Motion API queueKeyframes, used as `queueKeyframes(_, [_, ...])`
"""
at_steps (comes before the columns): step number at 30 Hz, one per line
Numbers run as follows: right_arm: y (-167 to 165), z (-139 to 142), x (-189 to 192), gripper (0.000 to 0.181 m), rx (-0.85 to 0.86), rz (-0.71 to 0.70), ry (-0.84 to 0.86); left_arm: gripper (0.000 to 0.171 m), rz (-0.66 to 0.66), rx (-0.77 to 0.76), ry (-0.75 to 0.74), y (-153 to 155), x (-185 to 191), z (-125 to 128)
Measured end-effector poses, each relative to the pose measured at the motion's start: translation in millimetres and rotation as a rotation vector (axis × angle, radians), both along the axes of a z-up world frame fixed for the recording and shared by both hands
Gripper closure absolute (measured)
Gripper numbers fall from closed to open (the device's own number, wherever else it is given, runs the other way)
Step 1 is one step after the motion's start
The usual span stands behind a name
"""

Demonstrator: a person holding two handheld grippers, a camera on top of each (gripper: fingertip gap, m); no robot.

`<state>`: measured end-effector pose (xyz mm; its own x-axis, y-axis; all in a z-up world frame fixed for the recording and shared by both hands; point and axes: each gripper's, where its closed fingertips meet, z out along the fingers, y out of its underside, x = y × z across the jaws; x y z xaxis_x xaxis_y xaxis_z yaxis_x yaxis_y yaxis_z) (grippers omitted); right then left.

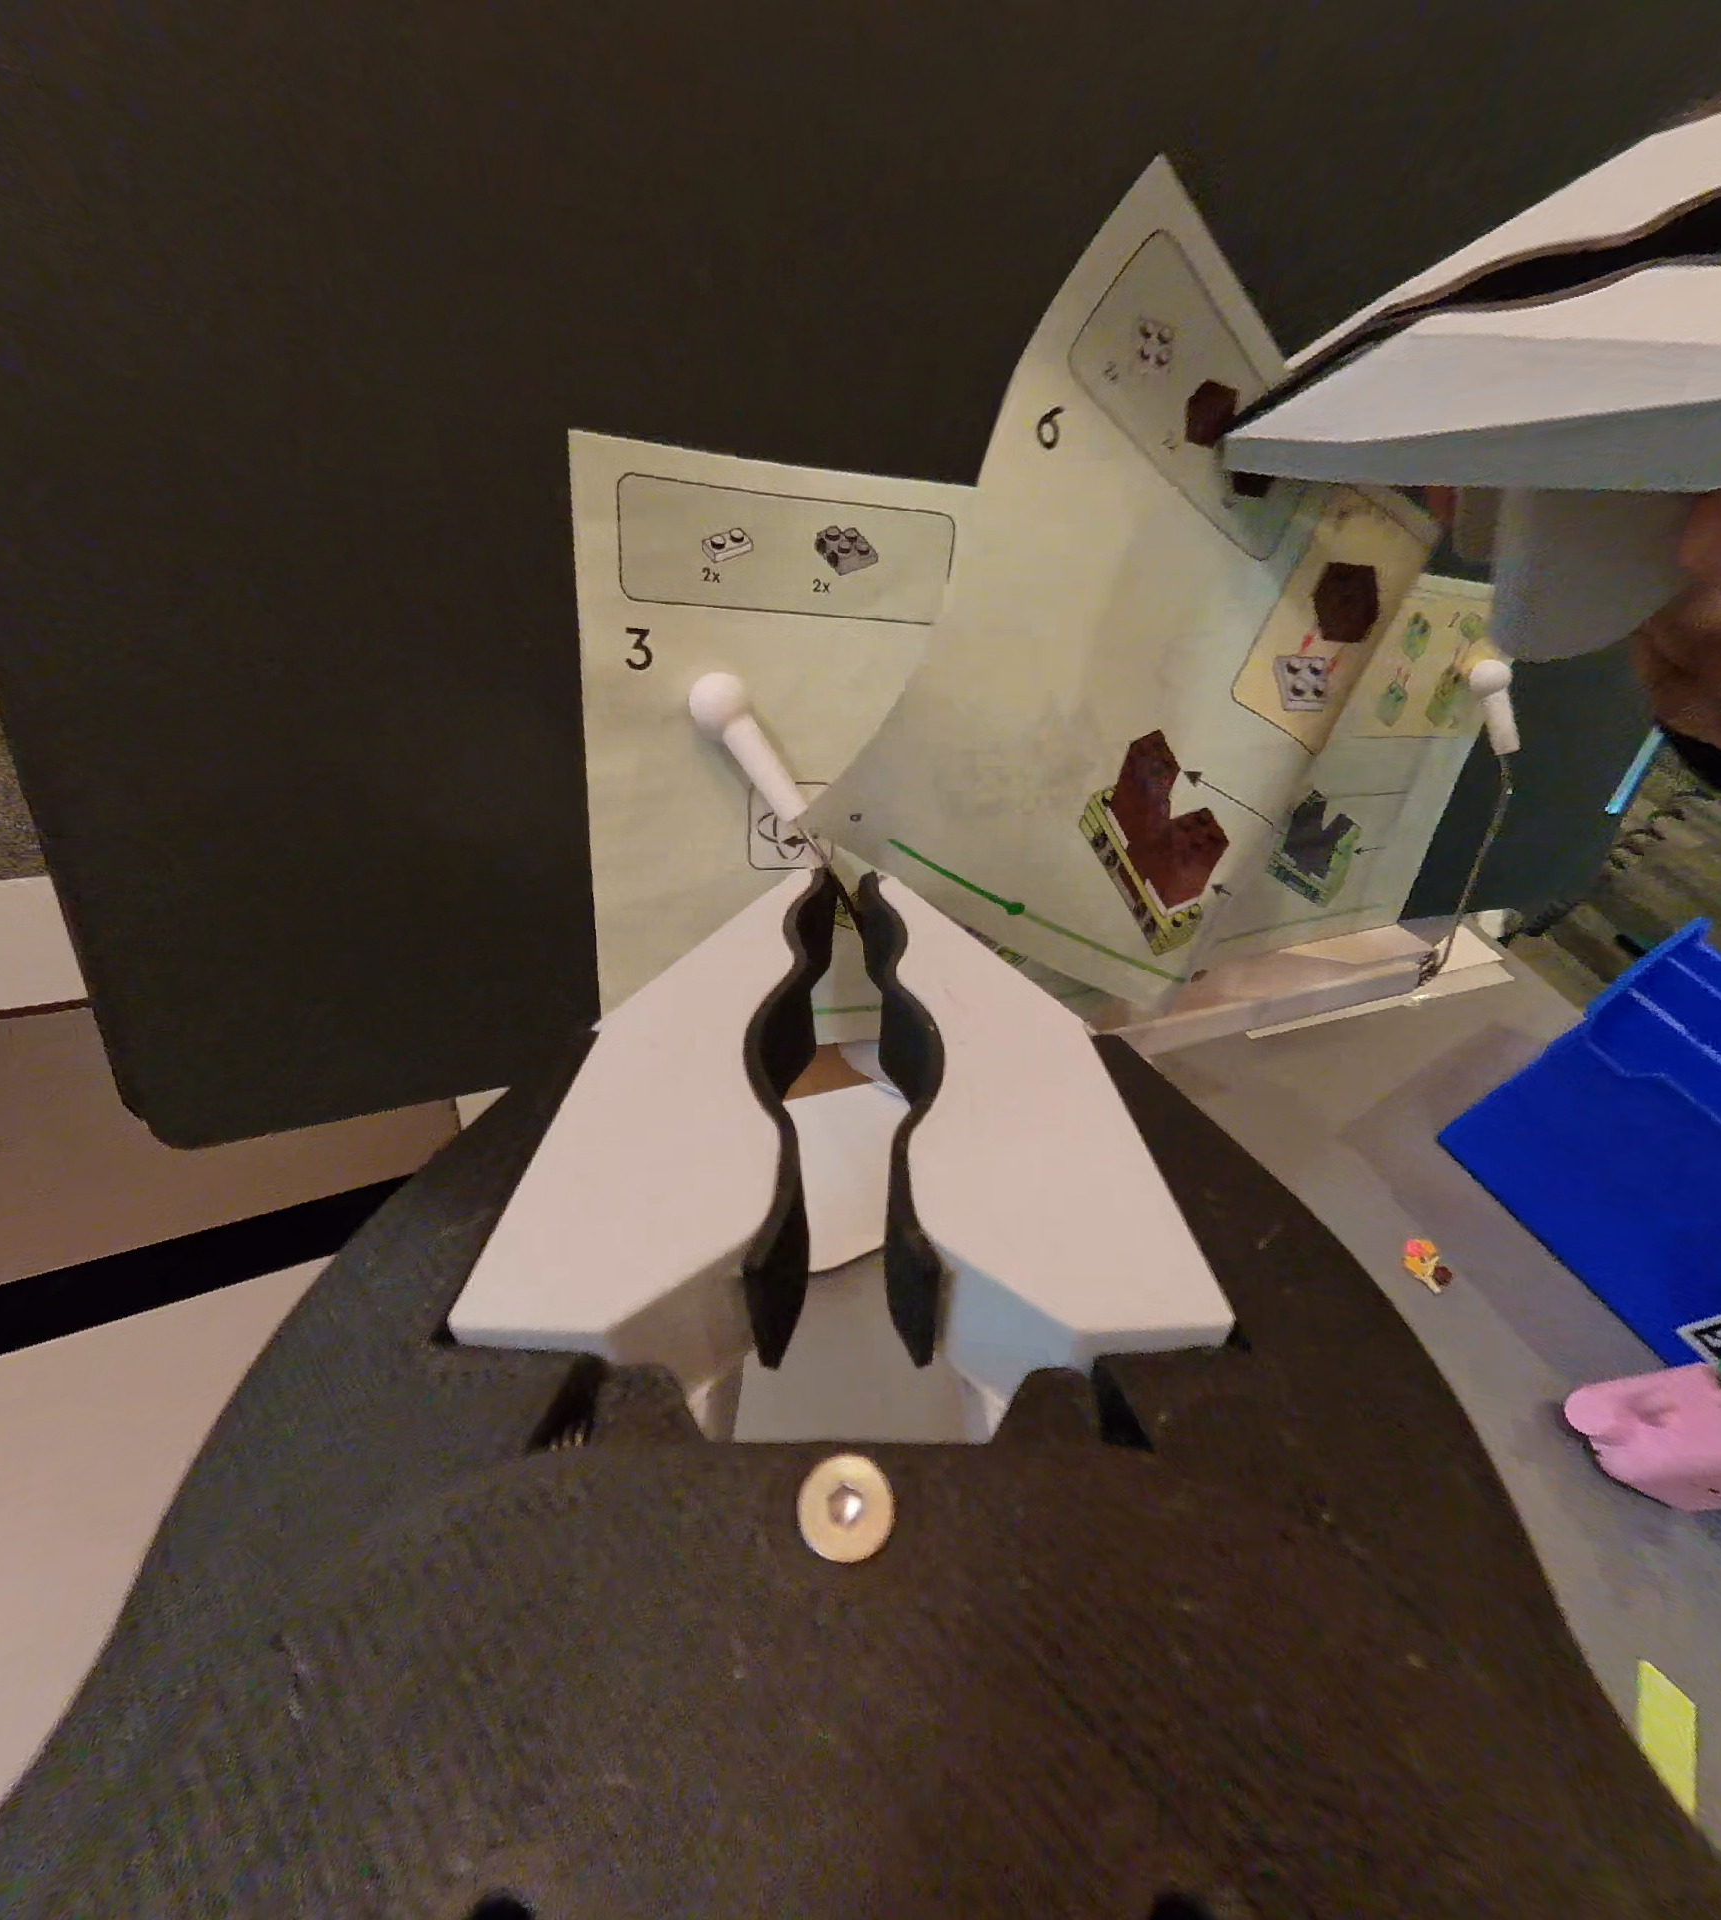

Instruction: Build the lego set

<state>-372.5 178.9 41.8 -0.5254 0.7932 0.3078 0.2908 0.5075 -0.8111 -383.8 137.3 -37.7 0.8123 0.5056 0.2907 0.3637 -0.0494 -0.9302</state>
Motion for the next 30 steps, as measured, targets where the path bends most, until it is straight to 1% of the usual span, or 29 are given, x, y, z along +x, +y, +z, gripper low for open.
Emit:
queueKeyframes(3, [10.3,-3.8,-11.3,0.181,0.043,-0.086,0.024,0.170,0.006,0.020,-0.042,-7.3,-3.6,-4.0])
queueKeyframes(6, [16.6,0.1,-16.0,0.181,0.094,-0.127,0.110,0.170,-0.019,0.061,-0.066,-9.7,-3.2,-4.8])
queueKeyframes(7, [17.1,2.0,-16.1,0.181,0.118,-0.127,0.150,0.170,-0.028,0.062,-0.053,-9.2,-2.4,-3.6])
queueKeyframes(10, [12.1,1.6,-15.6,0.181,0.147,-0.102,0.225,0.171,-0.053,0.031,0.046,-4.5,2.8,2.8])
queueKeyframes(13, [3.4,-7.3,-18.5,0.181,0.131,-0.071,0.199,0.171,-0.075,0.010,0.140,2.4,9.4,9.2])
queueKeyframes(17, [-13.9,-10.6,-22.9,0.181,0.126,-0.009,0.199,0.171,-0.083,-0.075,0.267,6.8,14.5,10.4])
queueKeyframes(19, [-22.2,-13.4,-25.1,0.181,0.156,0.020,0.198,0.171,-0.084,-0.095,0.260,8.0,14.9,9.2])
queueKeyframes(23, [-36.5,-19.2,-28.9,0.180,0.307,0.088,0.237,0.171,-0.096,-0.084,0.224,9.2,16.1,8.7])
queueKeyframes(24, [-40.3,-19.3,-29.7,0.178,0.338,0.102,0.261,0.171,-0.097,-0.077,0.201,9.3,16.0,8.3])
queueKeyframes(26, [-50.4,-19.6,-29.2,0.165,0.366,0.142,0.303,0.171,-0.104,-0.066,0.172,9.0,16.2,8.2])
queueKeyframes(27, [-52.6,-16.1,-28.5,0.162,0.372,0.142,0.337,0.171,-0.102,-0.066,0.166,8.4,15.5,7.7])
queueKeyframes(30, [-47.1,1.9,-15.6,0.147,0.350,0.090,0.447,0.171,-0.103,-0.050,0.141,7.5,14.3,6.7])
